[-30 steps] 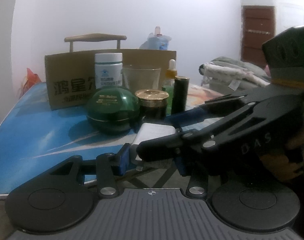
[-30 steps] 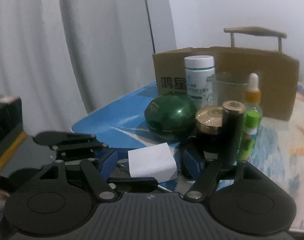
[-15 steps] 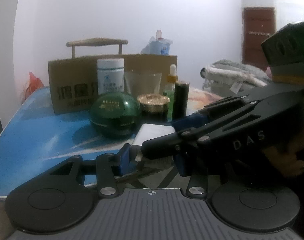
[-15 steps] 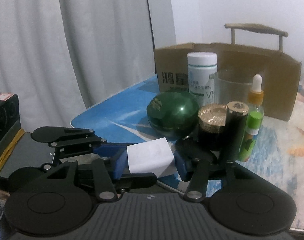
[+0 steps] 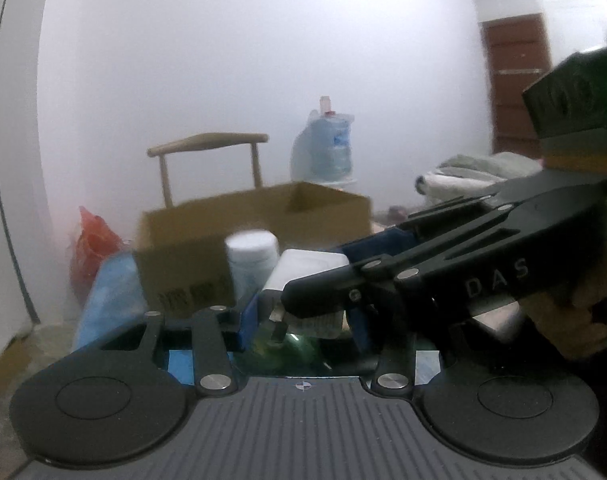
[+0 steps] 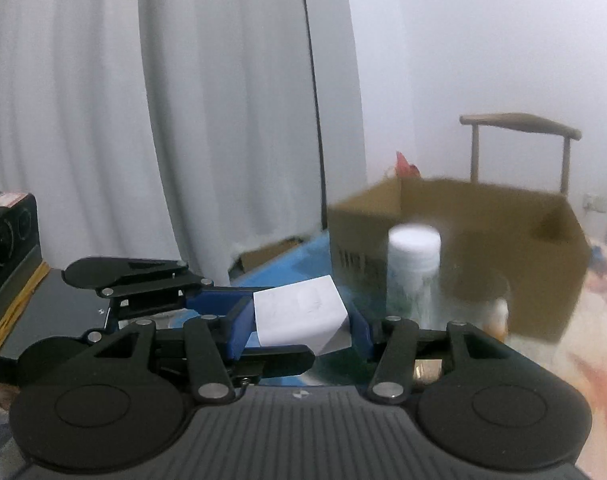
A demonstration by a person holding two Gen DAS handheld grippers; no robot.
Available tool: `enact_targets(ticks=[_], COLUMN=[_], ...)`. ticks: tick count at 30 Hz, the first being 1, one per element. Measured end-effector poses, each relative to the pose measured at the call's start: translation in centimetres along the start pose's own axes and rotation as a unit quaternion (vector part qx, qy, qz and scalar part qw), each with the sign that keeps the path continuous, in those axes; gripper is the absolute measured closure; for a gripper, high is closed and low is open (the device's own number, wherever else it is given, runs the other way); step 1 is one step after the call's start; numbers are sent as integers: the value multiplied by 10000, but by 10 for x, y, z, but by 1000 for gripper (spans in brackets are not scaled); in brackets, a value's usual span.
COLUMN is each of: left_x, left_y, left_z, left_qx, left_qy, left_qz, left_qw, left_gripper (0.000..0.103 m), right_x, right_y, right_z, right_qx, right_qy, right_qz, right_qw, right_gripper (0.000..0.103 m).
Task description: Organize rigid objects
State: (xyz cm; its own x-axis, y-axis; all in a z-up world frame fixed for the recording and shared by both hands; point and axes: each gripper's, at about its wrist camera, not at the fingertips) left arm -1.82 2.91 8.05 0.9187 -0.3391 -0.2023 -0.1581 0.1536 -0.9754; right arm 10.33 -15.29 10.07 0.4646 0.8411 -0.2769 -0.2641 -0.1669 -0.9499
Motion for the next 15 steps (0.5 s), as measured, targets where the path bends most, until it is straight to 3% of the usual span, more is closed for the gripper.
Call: enact_targets(ticks=[10,15], left_x=[54,108], left_y=[-76,-98], left_z=[72,109], left_qx=[429,485], left_qy=[-407,-286], left_qz=[367,674], left_qw=[9976,9961], left_gripper=[58,58], right_x=[78,135], right_y=[-89,-131], right_z=[-34,-68], right_qx=[434,635], right_qy=[-510,-483], right_qz=[7,458], right_qw=[9978,9958], right_gripper=[48,48])
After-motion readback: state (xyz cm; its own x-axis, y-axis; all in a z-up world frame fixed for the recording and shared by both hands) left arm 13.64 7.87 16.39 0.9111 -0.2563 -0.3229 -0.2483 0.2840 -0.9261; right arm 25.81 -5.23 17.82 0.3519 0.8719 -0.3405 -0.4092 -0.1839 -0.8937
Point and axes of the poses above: each gripper's, at about its wrist camera, not at the fingertips, and x roughly the way its jaws point, z to its left, y to its underside, and after that the axes turned 6 degrees about -z, right-handed
